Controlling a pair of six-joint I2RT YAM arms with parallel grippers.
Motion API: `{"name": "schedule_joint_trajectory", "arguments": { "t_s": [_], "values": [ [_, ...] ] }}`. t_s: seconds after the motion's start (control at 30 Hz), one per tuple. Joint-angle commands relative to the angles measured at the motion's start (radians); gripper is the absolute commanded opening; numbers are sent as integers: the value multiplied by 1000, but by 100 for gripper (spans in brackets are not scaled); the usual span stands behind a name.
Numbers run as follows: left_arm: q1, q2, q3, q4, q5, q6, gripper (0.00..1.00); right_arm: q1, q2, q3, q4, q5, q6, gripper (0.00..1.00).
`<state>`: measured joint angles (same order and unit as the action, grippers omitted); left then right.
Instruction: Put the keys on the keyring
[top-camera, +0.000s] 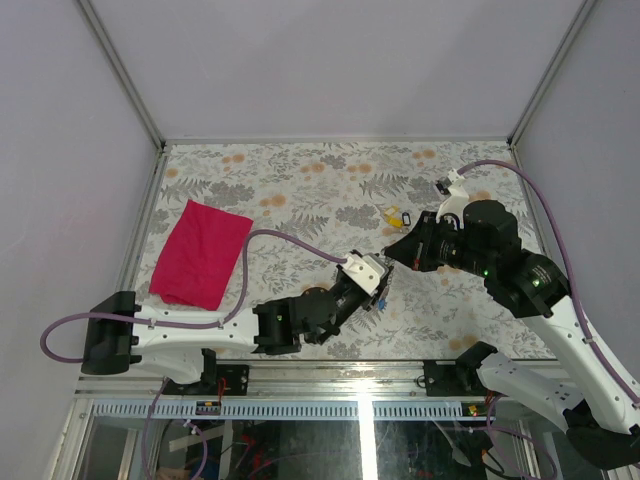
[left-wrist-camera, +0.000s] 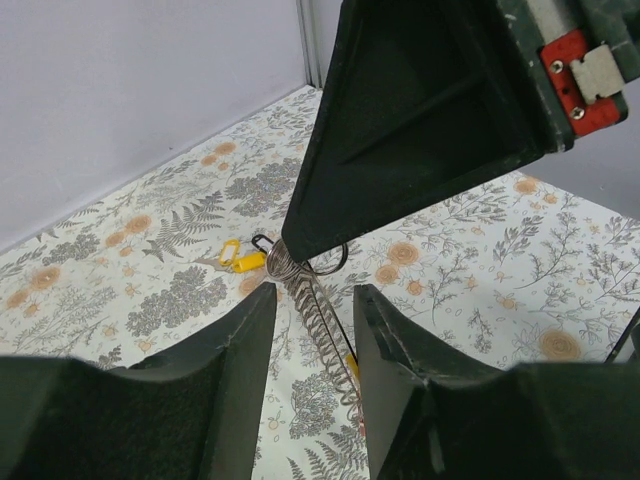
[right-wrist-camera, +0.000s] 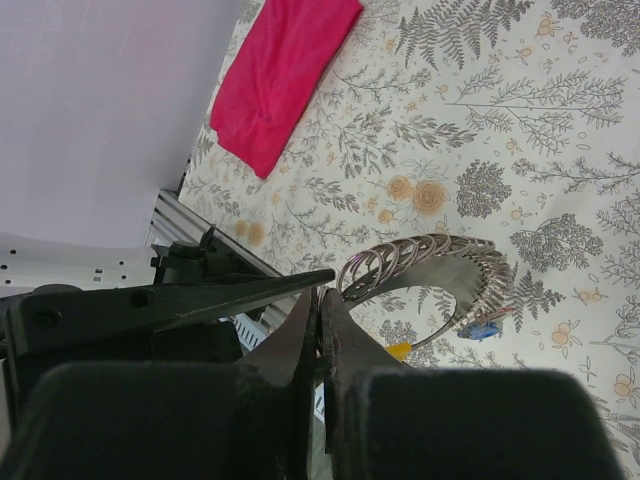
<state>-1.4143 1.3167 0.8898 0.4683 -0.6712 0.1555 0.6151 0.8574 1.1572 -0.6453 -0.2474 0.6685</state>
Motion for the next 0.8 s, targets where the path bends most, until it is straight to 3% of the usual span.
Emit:
{"name": "schedule_joint_trajectory", "arguments": {
  "t_s": [0.0,0.33,0.57,0.77],
  "values": [
    [-7,13,27,72,-39,29,36,6,-33,46,52,-70,37,0],
    [-6,-14,15,86,-32,47,24,7,-52,27,46,-83,40,0],
    [-6,-95,-18,33,100,56,0,7,-70,39,47,-90,13,0],
    [-6,-145,-39,-6,171,80,0,6,-82,50,71,-121,-1,3]
  ]
}}
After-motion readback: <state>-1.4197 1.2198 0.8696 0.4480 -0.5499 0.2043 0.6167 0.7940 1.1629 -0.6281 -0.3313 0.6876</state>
